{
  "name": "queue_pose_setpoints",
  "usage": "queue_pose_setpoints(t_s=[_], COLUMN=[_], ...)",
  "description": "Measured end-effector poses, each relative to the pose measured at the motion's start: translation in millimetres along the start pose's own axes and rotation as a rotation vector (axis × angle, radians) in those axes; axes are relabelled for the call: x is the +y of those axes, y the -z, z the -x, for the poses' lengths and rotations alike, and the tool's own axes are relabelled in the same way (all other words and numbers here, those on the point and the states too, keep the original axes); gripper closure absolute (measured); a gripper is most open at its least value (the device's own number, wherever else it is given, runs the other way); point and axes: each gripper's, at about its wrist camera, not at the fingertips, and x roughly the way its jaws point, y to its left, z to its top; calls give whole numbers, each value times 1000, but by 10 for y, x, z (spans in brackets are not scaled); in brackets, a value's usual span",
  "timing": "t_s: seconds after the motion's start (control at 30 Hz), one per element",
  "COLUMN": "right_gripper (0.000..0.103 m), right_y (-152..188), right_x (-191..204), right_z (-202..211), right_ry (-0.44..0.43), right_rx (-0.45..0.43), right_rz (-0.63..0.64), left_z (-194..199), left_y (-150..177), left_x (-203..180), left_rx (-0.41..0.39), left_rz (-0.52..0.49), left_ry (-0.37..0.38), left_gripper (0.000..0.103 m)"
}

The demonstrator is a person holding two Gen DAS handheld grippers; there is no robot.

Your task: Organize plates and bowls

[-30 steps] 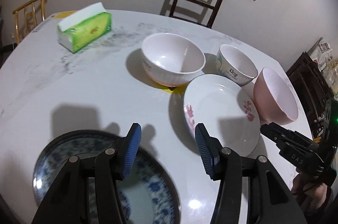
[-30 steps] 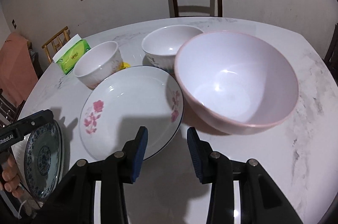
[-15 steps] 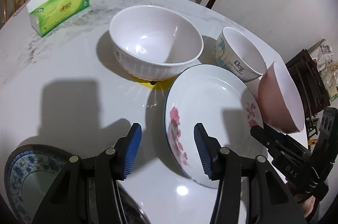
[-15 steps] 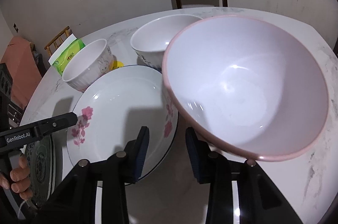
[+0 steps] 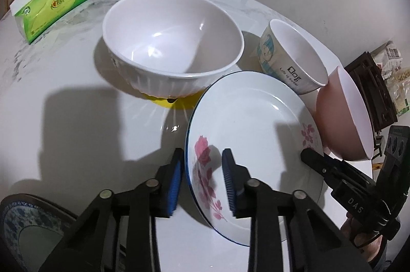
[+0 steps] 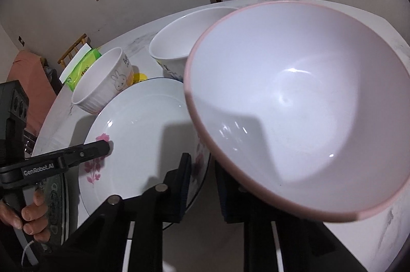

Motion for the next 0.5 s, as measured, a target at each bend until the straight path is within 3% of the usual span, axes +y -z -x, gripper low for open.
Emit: queue_pose_setpoints(t_s=[0.17,0.5], right_gripper=[89,89], right_y=[-31,83], right_x=[-5,65], right_z=[-12,76], right_ry=[-13,-9], right_rx=[18,86], right_rz=[-11,-13], left_z=[-12,61], left_y=[-2,149], left_x=[-33,-38], left_rx=[6,50], left_rz=[-42,-54], left_ry=[-17,-19], left_gripper=[88,89])
